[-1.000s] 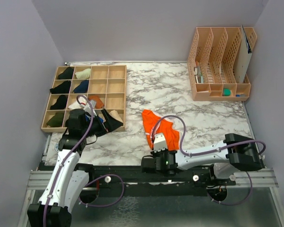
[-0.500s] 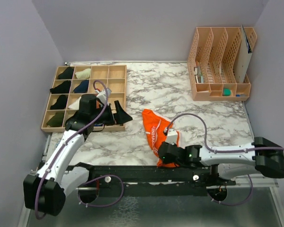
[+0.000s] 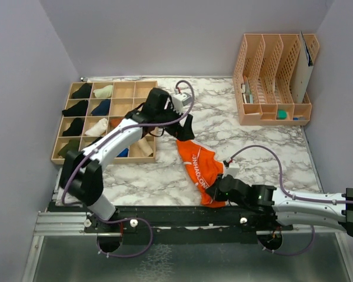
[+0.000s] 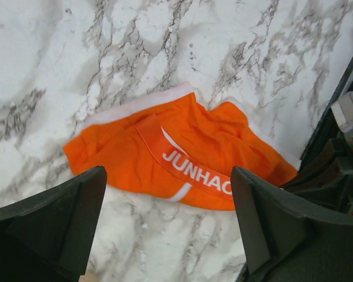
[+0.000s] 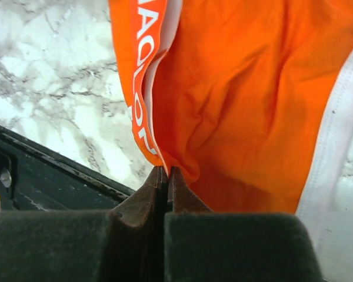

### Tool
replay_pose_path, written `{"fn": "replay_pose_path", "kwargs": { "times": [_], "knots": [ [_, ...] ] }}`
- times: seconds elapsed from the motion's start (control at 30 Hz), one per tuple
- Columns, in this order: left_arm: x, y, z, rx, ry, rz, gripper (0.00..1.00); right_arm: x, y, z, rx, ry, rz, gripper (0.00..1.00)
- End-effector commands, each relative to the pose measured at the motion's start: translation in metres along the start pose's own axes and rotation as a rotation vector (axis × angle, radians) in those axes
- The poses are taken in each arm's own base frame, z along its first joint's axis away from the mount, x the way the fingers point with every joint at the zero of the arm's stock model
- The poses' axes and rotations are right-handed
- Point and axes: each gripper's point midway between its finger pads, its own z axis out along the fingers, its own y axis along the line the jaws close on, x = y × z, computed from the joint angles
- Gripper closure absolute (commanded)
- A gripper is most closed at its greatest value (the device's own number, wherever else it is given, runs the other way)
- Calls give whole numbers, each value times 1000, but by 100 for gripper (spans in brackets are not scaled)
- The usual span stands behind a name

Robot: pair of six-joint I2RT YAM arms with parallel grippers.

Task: Roll the underwear
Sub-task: Flatten out the underwear at the center of the board.

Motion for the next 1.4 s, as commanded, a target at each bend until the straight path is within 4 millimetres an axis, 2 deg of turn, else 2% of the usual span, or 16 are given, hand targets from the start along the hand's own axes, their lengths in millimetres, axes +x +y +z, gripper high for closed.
{"fn": "replay_pose_path", "kwargs": {
  "times": [0.0, 0.1, 0.23, 0.3, 0.47, 0.63, 0.73, 0.93, 1.07, 1.2, 1.37],
  "knots": [
    [5, 5, 37, 106, 157, 231, 11, 9, -5, 1, 1, 28, 38, 100],
    [20, 8, 63, 131, 289, 343, 10, 6, -4, 1, 21, 29, 28, 100],
    [47, 24, 86, 138, 450, 436, 12, 1, -1, 1, 39, 28, -8, 100],
    [59, 27, 92, 163, 512, 474, 14, 1, 0, 2, 41, 31, -14, 100],
    [76, 40, 98, 167, 579, 519, 20, 4, 0, 2, 35, 39, -9, 100],
    [79, 50, 107, 160, 598, 556, 20, 1, 2, -4, 33, 46, -18, 100],
    [73, 44, 111, 187, 574, 570, 22, 1, -4, -4, 55, 41, -12, 100],
    [69, 37, 120, 201, 564, 602, 32, 3, -7, -3, 68, 44, -8, 100],
    [80, 32, 120, 237, 585, 592, 32, 5, -8, -2, 82, 54, -4, 100],
    [92, 36, 118, 241, 621, 589, 32, 5, -8, -1, 86, 56, -7, 100],
    [101, 37, 121, 254, 640, 570, 36, 6, -11, -1, 103, 57, -8, 100]
  ]
}}
